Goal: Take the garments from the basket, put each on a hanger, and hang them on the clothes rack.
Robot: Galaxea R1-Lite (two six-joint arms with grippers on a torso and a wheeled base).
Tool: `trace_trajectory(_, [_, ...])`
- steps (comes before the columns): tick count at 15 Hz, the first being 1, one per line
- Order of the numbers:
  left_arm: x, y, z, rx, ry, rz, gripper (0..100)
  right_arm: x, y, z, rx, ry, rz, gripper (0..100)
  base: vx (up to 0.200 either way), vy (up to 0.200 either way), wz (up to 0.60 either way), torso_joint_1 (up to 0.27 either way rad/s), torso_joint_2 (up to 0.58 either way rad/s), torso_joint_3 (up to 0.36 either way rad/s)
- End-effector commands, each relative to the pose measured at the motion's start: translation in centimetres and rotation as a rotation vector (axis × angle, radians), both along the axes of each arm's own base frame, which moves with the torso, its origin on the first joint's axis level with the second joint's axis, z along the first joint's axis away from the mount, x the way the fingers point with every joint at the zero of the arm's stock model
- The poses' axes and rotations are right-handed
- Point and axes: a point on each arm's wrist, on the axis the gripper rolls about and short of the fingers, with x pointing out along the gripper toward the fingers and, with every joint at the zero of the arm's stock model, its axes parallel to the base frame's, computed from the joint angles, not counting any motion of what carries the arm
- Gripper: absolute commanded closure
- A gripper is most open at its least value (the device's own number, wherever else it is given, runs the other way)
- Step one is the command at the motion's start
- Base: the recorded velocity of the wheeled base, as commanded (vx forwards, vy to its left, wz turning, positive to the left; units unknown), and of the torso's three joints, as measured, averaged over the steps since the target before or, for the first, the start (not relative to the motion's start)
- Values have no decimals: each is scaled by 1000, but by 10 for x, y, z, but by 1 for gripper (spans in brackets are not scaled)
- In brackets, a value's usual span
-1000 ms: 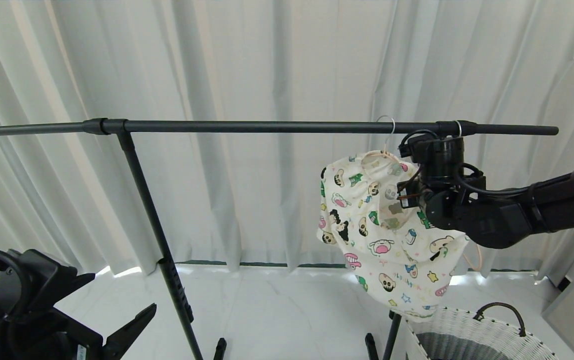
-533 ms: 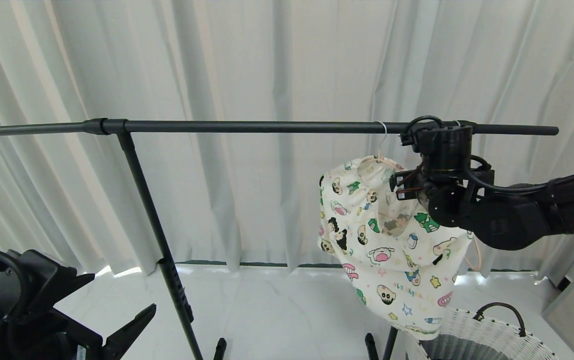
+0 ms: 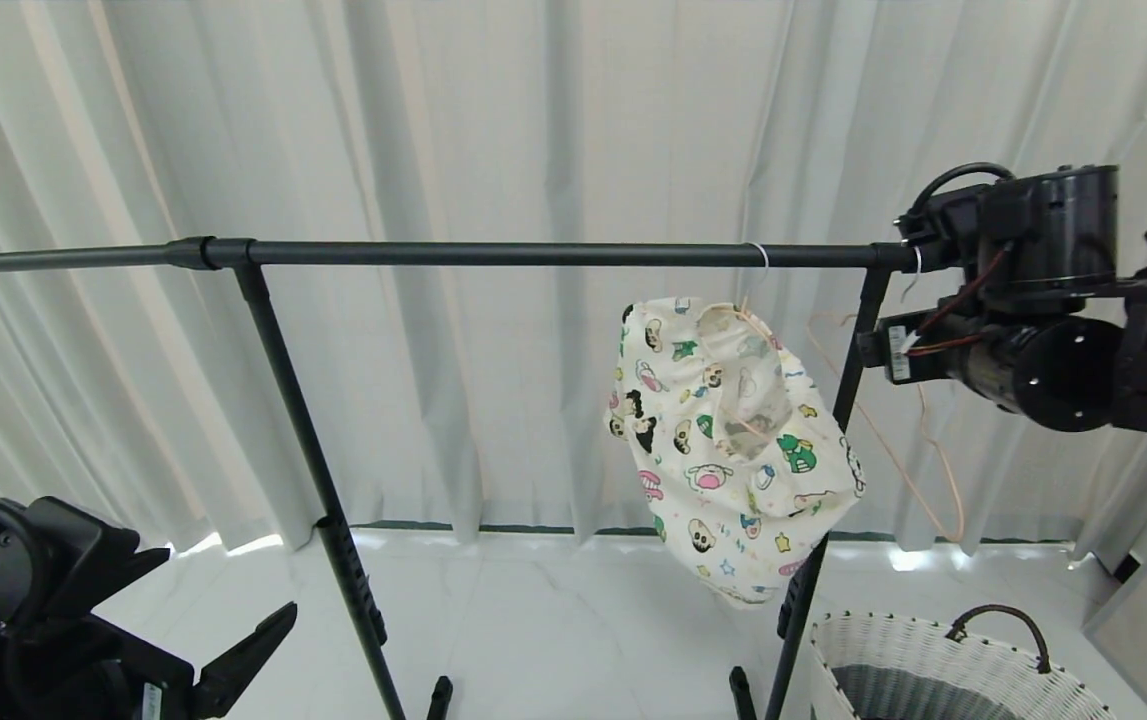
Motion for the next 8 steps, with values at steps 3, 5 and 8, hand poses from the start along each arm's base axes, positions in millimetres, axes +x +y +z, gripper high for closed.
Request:
trace_trajectory(3, [6,14,9,0,-36,119,0,-17,-71,26,-182,3,-127,0,0,0,0,0,0,0])
trace_trajectory(5, [10,19,14,-2,-45,166,0,-26,-82,31,-148,-29,-83,0,0,0,0,0,0,0])
trace_trajectory(8, [10,24,14,0,-44,206,0,-37,-91,19,-88,-5,-105,0,0,0,0,0,0,0])
